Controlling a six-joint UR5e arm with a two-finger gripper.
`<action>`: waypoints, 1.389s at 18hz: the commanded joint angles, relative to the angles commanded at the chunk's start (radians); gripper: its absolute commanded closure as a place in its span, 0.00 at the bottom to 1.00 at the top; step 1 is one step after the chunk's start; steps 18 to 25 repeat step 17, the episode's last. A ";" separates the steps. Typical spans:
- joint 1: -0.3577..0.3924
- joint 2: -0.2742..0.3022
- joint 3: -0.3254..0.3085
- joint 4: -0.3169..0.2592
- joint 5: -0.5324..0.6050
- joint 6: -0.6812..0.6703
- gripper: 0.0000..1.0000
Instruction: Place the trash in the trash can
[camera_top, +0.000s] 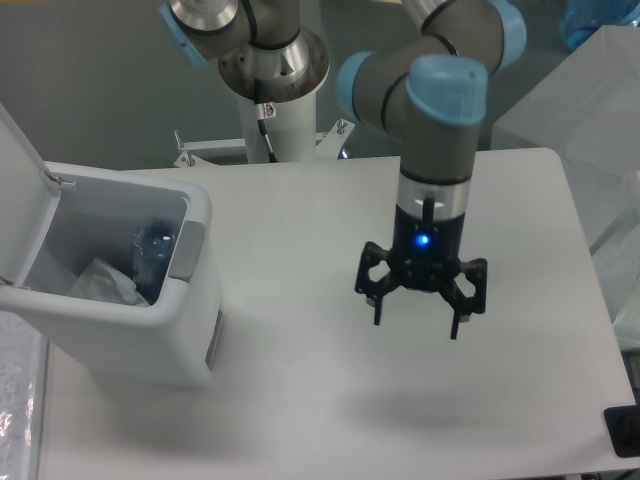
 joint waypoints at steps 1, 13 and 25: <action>-0.002 -0.017 0.015 -0.026 0.032 0.043 0.00; -0.026 -0.071 0.121 -0.239 0.183 0.191 0.00; -0.026 -0.081 0.155 -0.289 0.190 0.195 0.00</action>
